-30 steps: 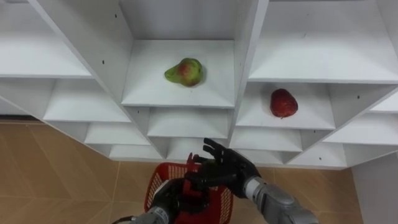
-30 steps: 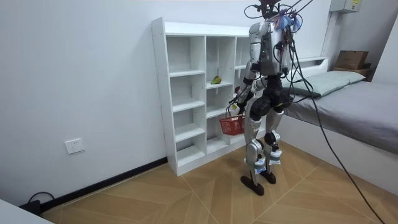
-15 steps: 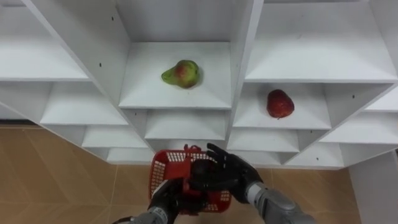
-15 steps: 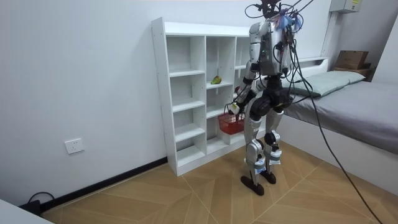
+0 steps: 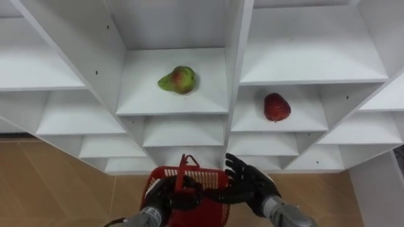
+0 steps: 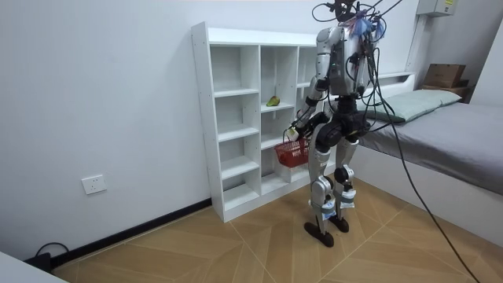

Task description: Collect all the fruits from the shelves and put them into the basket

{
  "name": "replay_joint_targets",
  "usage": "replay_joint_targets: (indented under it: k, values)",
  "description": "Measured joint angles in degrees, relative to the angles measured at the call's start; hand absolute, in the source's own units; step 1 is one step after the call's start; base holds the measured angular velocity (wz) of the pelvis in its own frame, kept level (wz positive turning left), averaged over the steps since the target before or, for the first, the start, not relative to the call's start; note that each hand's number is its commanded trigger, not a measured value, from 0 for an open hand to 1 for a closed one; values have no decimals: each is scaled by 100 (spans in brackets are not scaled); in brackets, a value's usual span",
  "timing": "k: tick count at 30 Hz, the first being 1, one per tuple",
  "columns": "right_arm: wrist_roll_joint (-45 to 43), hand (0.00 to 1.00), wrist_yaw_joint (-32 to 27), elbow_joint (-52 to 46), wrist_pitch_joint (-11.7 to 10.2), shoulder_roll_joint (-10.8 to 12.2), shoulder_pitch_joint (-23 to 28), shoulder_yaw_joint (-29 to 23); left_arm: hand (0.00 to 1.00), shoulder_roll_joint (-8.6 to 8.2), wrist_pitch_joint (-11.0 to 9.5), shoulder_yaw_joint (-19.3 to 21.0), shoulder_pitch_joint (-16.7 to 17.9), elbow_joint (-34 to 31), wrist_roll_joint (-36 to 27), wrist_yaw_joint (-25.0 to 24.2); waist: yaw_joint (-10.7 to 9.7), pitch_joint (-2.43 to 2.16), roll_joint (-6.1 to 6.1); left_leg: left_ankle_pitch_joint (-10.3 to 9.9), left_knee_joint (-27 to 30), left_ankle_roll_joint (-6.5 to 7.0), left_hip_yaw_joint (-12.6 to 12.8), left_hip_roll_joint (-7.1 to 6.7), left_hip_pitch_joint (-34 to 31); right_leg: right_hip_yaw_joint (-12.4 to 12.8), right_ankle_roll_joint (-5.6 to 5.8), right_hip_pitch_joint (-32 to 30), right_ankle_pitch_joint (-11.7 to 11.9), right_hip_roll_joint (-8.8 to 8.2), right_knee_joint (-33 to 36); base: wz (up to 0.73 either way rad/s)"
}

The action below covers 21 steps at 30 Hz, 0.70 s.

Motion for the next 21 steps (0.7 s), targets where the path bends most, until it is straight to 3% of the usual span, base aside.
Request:
replay_joint_targets:
  k: [15,21]
  values:
    - [-71,0,-24,-244,-74,-19,99,-127,100,18,-64,164,79,-26,5,52,15,9,-124,2,-46,3,76,6,99,54,1,54,0,9,-9,-1]
    - [-799,0,-21,-454,-86,-86,123,-130,100,65,-121,323,262,-18,8,155,22,27,-176,2,-134,4,96,7,278,68,17,248,-8,26,-135,-2]
